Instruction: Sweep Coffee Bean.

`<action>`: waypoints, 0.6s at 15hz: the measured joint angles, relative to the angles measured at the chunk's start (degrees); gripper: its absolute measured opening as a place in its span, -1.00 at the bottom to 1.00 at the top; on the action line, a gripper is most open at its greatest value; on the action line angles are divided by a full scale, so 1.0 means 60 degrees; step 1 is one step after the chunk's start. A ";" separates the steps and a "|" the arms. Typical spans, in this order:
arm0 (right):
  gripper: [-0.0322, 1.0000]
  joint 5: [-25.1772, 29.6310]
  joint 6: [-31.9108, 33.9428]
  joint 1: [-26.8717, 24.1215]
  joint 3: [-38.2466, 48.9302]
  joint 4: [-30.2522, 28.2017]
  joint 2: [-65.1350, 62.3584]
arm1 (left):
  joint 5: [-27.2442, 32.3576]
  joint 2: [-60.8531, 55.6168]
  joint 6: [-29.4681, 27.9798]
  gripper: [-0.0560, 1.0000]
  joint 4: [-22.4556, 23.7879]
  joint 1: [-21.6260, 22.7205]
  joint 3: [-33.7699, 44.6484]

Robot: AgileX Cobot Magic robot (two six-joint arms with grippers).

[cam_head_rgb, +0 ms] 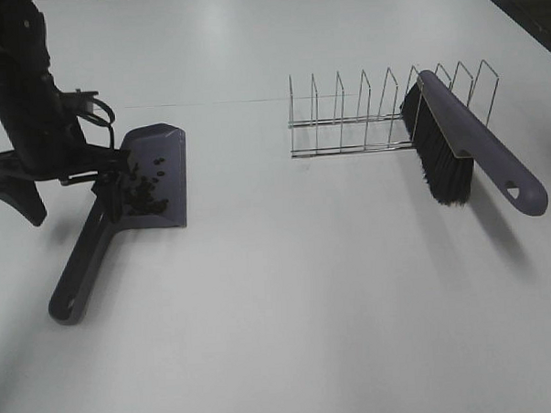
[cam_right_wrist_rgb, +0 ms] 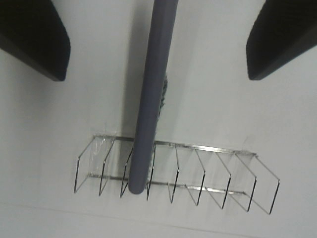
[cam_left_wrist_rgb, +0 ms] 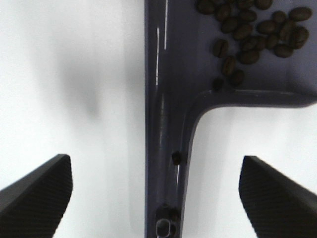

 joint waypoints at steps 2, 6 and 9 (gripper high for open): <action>0.77 0.0000 0.0000 0.0000 0.1461 0.0000 -0.1136 | 0.0258 -0.0812 0.0000 0.65 0.0038 0.0000 0.0010; 0.77 -0.0535 0.0000 0.0000 0.4431 0.0057 -0.3552 | 0.0449 -0.2636 0.0000 0.65 0.0029 0.0000 0.0010; 0.76 -0.1089 0.0000 0.0000 0.6197 0.0057 -0.4899 | 0.0697 -0.3782 0.0000 0.65 0.0019 0.0000 0.0010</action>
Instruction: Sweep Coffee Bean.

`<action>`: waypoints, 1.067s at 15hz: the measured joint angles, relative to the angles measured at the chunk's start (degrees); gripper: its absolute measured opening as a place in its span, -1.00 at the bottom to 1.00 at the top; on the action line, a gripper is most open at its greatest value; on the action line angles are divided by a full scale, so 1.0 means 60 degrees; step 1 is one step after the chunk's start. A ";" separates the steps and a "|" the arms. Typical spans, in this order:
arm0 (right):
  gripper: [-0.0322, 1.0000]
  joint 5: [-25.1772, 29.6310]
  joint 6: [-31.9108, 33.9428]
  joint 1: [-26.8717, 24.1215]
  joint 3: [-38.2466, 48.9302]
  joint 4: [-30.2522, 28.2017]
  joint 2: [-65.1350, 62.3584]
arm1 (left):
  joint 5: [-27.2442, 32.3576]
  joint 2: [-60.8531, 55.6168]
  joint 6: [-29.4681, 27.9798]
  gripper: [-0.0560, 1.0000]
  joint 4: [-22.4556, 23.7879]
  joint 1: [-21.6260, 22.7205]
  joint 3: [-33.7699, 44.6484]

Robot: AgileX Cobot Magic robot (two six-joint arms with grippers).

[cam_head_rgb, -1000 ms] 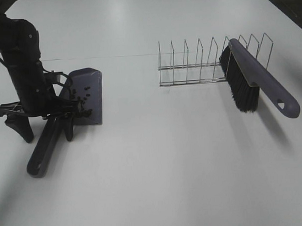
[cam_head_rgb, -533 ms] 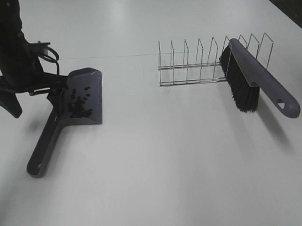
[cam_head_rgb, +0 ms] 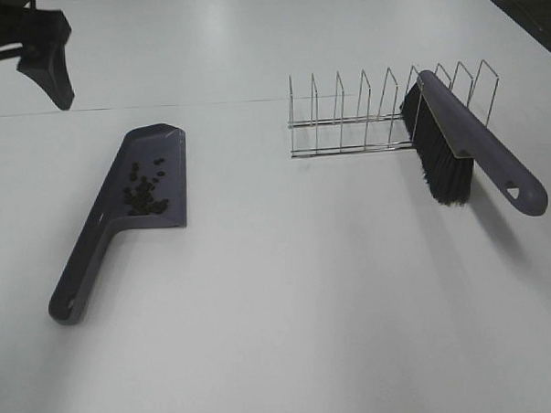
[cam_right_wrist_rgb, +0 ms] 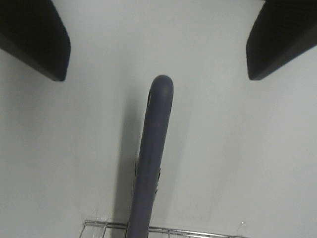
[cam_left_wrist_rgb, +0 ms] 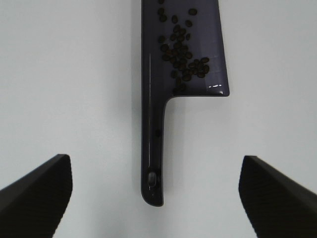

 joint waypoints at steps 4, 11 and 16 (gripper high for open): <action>0.76 -0.0554 0.0000 0.0000 0.2368 0.0000 -0.1757 | 0.0258 -0.1814 0.0000 0.65 0.0000 0.0000 0.0000; 0.76 -0.0984 0.0000 0.0000 0.5414 0.0392 -0.4545 | -0.0516 -0.6150 0.0000 0.65 0.0010 0.0000 0.3906; 0.76 -0.1003 -0.0143 0.0000 0.6417 0.0678 -0.6226 | -0.2024 -0.9922 -0.0038 0.65 0.0019 0.0000 0.8222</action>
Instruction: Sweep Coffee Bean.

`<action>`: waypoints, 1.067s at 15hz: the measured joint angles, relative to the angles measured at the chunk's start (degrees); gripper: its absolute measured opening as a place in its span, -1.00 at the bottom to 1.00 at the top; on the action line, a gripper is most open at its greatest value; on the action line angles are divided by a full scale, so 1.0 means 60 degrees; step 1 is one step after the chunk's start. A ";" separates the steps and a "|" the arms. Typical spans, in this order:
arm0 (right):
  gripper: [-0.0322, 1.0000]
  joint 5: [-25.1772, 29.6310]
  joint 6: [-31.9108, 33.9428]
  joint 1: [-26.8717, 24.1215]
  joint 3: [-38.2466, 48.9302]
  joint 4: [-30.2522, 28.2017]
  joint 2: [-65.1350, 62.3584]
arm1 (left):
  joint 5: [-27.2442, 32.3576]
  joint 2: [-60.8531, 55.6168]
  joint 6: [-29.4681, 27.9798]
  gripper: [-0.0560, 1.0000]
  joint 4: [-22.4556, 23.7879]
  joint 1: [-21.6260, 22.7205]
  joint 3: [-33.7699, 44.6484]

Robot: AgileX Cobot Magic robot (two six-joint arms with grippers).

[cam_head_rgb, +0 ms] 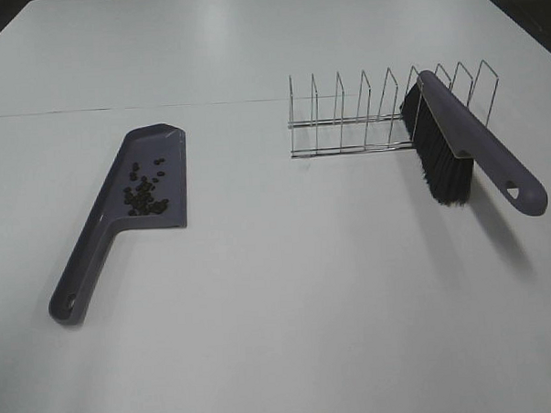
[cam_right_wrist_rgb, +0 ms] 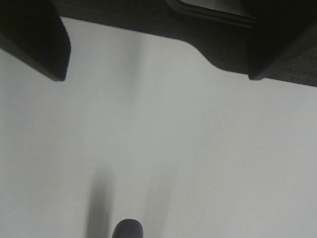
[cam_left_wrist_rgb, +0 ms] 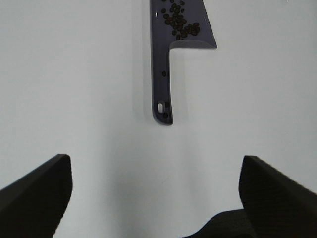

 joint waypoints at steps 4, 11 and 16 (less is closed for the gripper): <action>0.76 0.0344 -0.0735 0.0000 0.0038 0.0563 -0.1241 | 0.0267 -0.2922 0.0000 0.65 0.0201 0.0000 0.1413; 0.76 0.0879 -0.1117 0.0000 0.0191 0.0764 -0.3018 | 0.0955 -0.5386 0.0000 0.65 0.0716 0.0000 0.1652; 0.76 0.0888 -0.1117 0.0000 0.0191 0.0764 -0.4861 | 0.1003 -0.6685 0.0057 0.79 0.0697 0.0000 0.1662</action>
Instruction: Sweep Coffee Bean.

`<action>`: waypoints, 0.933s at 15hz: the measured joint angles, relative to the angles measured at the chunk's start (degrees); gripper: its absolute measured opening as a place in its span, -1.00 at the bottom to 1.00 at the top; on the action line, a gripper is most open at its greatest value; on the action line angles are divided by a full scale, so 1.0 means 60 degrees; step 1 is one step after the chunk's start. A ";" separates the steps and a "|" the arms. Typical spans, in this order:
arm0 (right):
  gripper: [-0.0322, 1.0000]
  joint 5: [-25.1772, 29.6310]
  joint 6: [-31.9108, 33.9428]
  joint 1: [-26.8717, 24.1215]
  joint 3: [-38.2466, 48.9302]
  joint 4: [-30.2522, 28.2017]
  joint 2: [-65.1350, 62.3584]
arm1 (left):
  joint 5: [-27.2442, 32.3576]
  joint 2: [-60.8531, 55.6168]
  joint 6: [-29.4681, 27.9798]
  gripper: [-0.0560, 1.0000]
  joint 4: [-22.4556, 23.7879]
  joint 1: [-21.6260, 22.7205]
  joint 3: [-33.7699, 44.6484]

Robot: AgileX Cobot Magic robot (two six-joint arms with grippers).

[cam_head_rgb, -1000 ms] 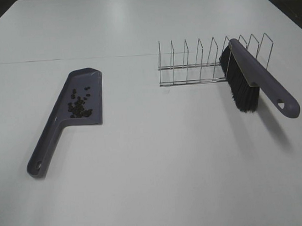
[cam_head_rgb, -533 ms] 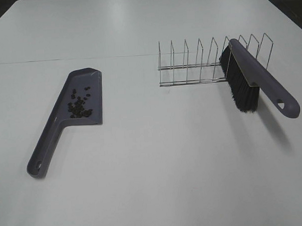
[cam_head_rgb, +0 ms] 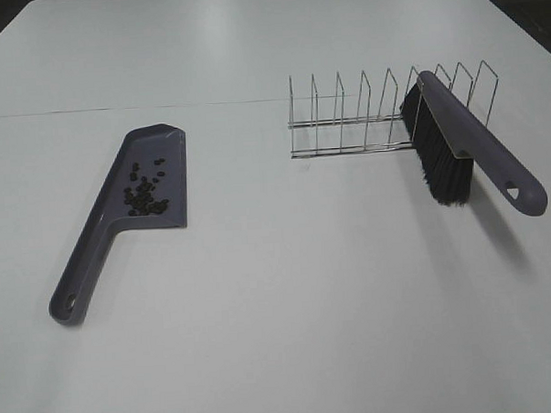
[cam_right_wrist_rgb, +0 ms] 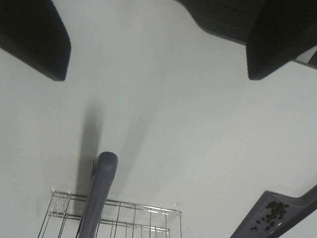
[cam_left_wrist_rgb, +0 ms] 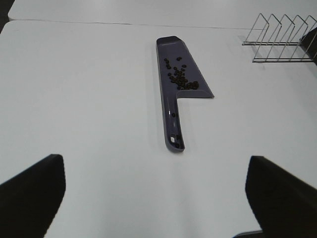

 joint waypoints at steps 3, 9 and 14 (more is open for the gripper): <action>0.76 0.0000 0.0000 0.0000 0.0000 0.0000 -0.0468 | 0.0000 -0.0010 0.0525 0.96 -0.0353 0.0000 0.0010; 0.76 0.0000 0.0000 0.0000 0.0000 0.0000 -0.0468 | 0.0000 -0.0010 0.0583 0.96 -0.0439 0.0000 0.0010; 0.76 0.0000 0.0019 0.0000 0.0000 0.0000 -0.0468 | -0.0010 -0.0010 0.0583 0.96 -0.0449 0.0525 0.0010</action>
